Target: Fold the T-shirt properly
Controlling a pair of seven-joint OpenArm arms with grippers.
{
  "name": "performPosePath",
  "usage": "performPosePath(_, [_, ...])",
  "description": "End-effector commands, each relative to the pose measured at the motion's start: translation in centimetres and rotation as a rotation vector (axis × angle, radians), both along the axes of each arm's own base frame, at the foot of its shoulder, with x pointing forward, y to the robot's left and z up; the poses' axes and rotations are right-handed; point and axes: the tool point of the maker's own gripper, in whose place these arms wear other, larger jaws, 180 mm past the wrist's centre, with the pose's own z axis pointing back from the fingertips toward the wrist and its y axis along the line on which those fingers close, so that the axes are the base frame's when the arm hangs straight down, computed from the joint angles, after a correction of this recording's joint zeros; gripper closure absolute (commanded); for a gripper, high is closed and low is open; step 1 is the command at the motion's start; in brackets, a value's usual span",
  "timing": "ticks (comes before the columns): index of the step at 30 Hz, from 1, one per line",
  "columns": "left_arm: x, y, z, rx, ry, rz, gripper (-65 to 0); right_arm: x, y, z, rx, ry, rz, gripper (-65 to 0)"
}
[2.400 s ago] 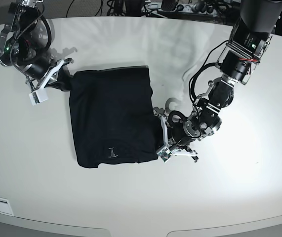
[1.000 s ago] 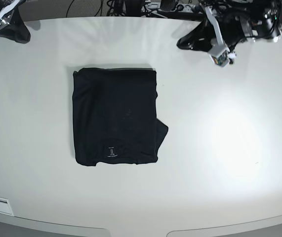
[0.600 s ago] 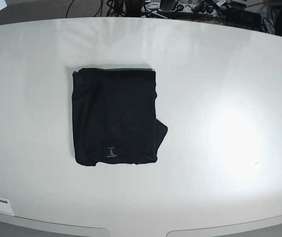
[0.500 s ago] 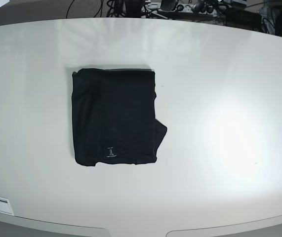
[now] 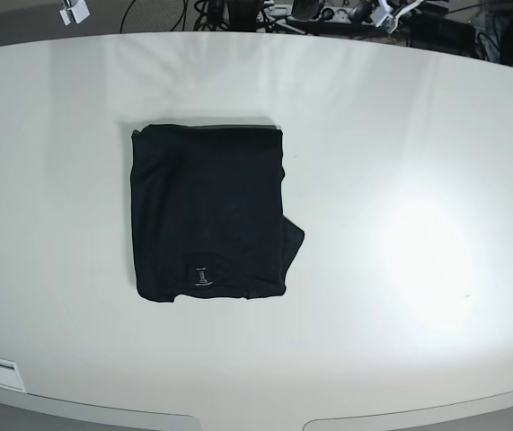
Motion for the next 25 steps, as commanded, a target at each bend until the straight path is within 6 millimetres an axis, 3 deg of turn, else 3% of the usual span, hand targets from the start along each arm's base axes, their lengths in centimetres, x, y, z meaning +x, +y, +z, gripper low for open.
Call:
performPosePath(1, [0.1, 1.0, -1.2, 0.022, -0.002, 0.026, 0.0, -0.1, 0.0, -0.7, -0.002, 0.002, 0.013, 0.0])
performPosePath(4, [0.4, 3.3, -5.4, 0.083, -0.003, 0.104, 0.0, 0.3, 1.1, -4.0, 0.010, 0.025, 0.037, 0.0])
performPosePath(7, [0.3, 4.8, -8.3, 0.126, -0.007, 0.162, 0.0, 0.1, 2.1, -7.1, -0.004, 0.060, 0.076, 0.0])
performPosePath(13, [1.3, 5.3, -11.1, 0.209, -0.102, 0.234, 0.0, 0.1, 2.3, -12.2, -0.178, 0.023, 0.138, 0.0])
performPosePath(17, [1.8, 2.4, -12.1, 0.240, -0.124, 0.199, 0.0, 1.1, 3.7, -13.9, -0.270, 0.015, 0.254, 0.0])
performPosePath(21, [1.0, -2.3, -12.7, 0.216, -0.113, 0.170, 0.0, 3.0, 5.7, -14.3, -0.303, -0.029, 0.307, 0.0])
performPosePath(25, [1.2, -4.9, -12.9, 0.213, -0.123, 0.180, 0.0, 4.6, 8.1, -14.3, -0.278, -0.068, 0.354, 0.0])
